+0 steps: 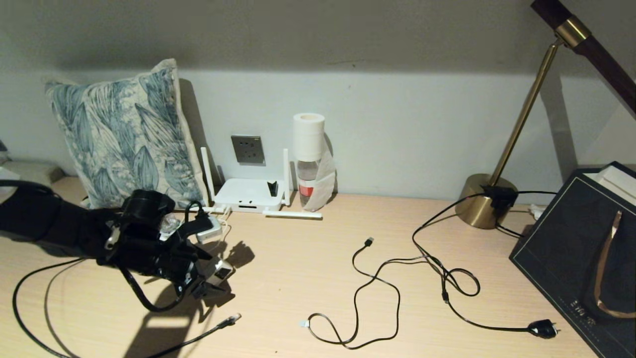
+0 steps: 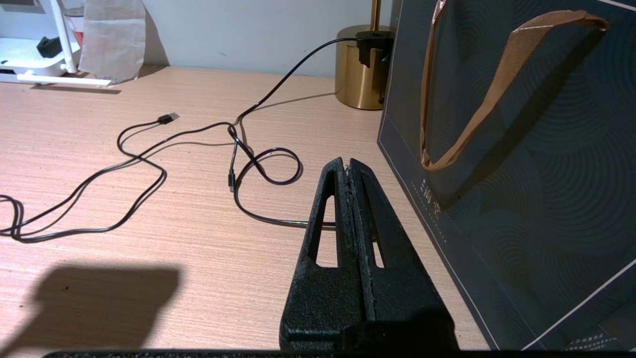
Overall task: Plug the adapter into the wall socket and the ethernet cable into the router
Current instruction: Align plug and socket
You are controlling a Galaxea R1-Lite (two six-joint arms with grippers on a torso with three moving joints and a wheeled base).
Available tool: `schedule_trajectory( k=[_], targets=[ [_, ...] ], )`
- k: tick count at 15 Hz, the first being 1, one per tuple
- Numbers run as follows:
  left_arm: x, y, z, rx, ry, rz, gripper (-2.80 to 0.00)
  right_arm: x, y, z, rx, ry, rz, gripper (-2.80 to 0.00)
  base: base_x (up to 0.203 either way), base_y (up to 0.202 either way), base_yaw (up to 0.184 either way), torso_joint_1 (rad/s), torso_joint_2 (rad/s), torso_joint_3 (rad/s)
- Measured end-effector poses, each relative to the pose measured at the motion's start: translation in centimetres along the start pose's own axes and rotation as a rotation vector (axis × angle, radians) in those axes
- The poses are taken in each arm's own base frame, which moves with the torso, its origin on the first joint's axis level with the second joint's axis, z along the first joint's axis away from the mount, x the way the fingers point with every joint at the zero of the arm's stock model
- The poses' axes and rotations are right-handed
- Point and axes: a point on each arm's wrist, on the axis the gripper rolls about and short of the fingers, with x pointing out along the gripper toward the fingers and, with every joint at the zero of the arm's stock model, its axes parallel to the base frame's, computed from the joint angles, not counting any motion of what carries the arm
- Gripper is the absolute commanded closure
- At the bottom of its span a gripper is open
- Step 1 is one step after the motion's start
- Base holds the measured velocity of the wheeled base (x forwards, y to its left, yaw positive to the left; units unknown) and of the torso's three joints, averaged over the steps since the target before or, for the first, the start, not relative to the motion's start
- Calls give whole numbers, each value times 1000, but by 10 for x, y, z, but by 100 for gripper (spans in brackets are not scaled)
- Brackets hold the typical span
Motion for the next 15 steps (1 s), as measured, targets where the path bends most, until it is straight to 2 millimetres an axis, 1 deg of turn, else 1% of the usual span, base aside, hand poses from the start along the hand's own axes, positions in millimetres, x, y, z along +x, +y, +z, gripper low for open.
schedule_trajectory(
  k=[5, 6, 7, 15],
  targets=[
    [5, 7, 4, 3, -6, 7, -280, 0, 0, 0, -1, 0, 0, 0, 0, 0, 0, 0, 0, 0],
    [5, 7, 4, 4, -6, 6, -11, 0, 0, 0, -1, 0, 0, 0, 0, 0, 0, 0, 0, 0],
    [6, 7, 4, 3, -7, 6, 0, 0, 0, 0, -1, -1, 0, 0, 0, 0, 0, 0, 0, 0],
    [12, 9, 2, -2, 2, -3, 0, 0, 0, 0, -1, 0, 0, 0, 0, 0, 0, 0, 0, 0]
  ],
)
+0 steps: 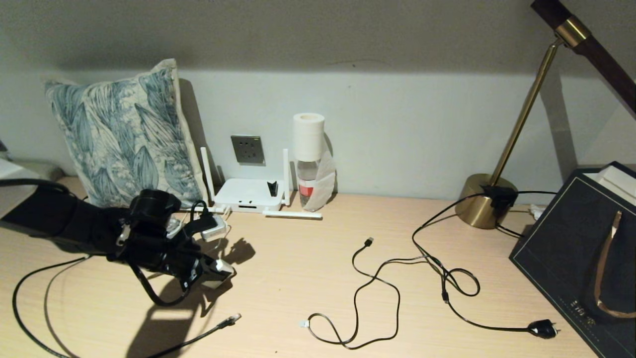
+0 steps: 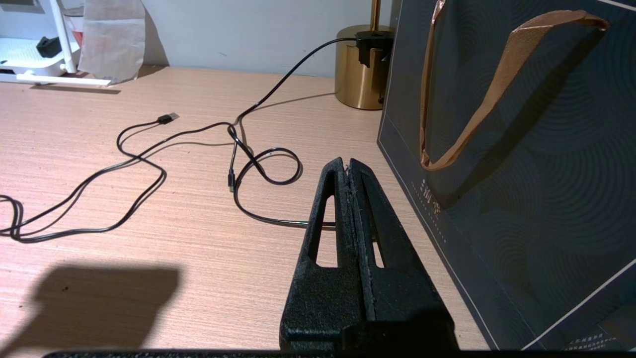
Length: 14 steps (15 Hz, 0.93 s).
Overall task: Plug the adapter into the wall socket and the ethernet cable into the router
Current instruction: Align plug and socket
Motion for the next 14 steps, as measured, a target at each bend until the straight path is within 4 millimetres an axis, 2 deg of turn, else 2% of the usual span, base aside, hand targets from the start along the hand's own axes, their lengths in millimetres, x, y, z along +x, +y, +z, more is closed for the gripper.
schedule_trajectory(
  k=[4, 7, 11, 14],
  targets=[
    [-2, 0, 0, -5, -4, 0, 0, 0, 0, 0, 0, 0, 0, 0, 0, 0, 0, 0, 0, 0],
    [-18, 3, 10, -75, -78, 10, 0, 0, 0, 0, 0, 0, 1, 0, 0, 0, 0, 0, 0, 0],
    [-42, 13, 40, -313, -223, 67, 0, 0, 0, 0, 0, 0, 0, 0, 0, 0, 0, 0, 0, 0],
    [-49, 22, 66, -476, -374, 201, 0, 0, 0, 0, 0, 0, 0, 0, 0, 0, 0, 0, 0, 0]
  ],
)
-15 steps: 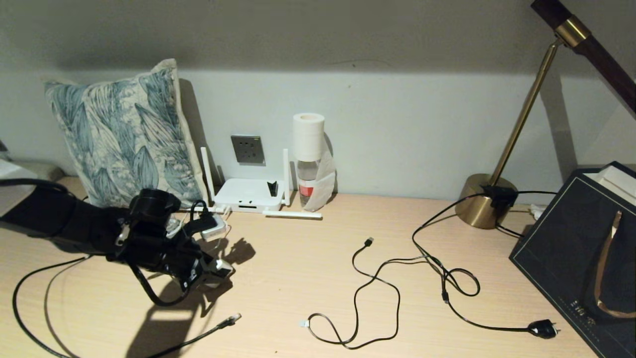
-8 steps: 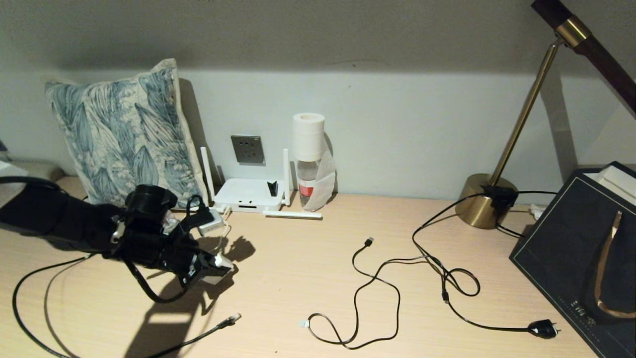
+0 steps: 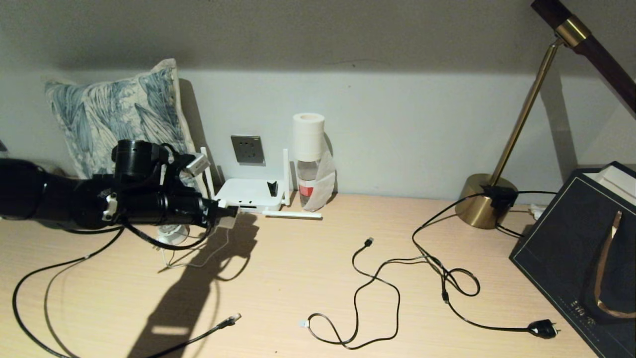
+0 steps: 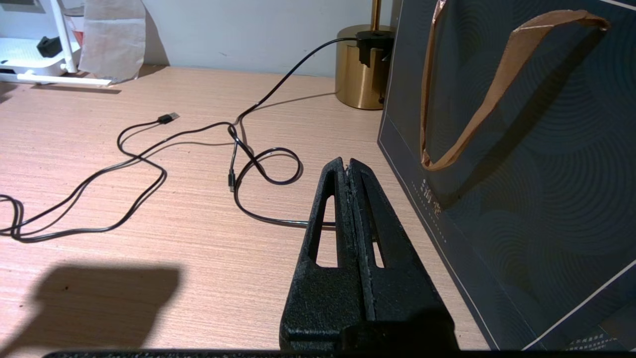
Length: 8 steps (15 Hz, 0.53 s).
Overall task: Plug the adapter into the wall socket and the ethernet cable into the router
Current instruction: Align plug and socket
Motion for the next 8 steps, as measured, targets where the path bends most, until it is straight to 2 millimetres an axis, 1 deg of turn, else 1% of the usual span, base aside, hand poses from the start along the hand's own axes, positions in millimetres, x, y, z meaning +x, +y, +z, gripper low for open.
schedule_trajectory(
  k=[2, 4, 6, 8],
  targets=[
    [5, -3, 6, -66, -92, 69, 0, 0, 0, 0, 0, 0, 0, 0, 0, 0, 0, 0, 0, 0],
    [10, -6, 6, -58, -156, 120, 0, 0, 0, 0, 0, 0, 0, 0, 0, 0, 0, 0, 0, 0],
    [16, -7, 2, -57, -225, 164, 0, 0, 0, 0, 0, 0, 0, 0, 0, 0, 0, 0, 0, 0],
    [25, -4, -4, -56, -278, 186, 0, 0, 0, 0, 0, 0, 0, 0, 0, 0, 0, 0, 0, 0]
  ],
)
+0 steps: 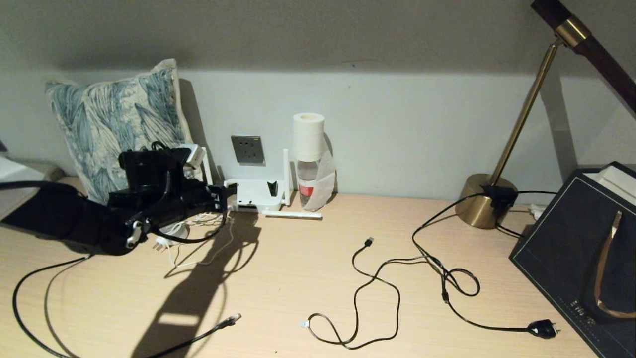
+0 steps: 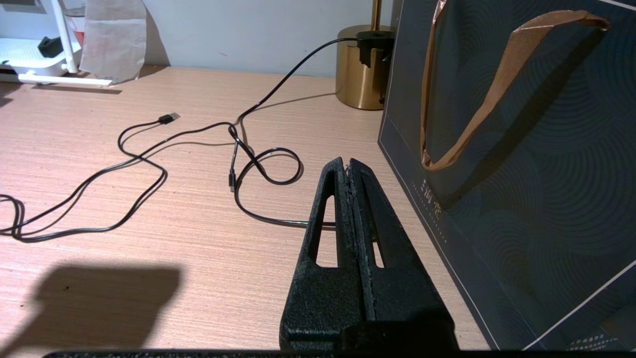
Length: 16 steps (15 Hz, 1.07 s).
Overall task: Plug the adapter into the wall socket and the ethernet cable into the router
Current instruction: Align plug and socket
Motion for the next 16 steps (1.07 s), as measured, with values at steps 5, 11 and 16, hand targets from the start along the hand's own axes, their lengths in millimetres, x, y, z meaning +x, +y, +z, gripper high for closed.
schedule_trajectory(
  k=[5, 11, 16],
  targets=[
    [15, -5, -9, 19, -155, 68, 0, 0, 0, 0, 0, 0, 0, 0, 0, 0, 0, 0, 0, 0],
    [15, 0, -17, 26, -233, 86, 0, 0, 0, 0, 0, 0, 0, 0, 0, 0, 0, 0, 0, 0],
    [23, 1, -26, 52, -229, 98, 0, 0, 0, 0, 0, 0, 0, 0, 0, 0, 0, 0, 0, 0]
  ],
)
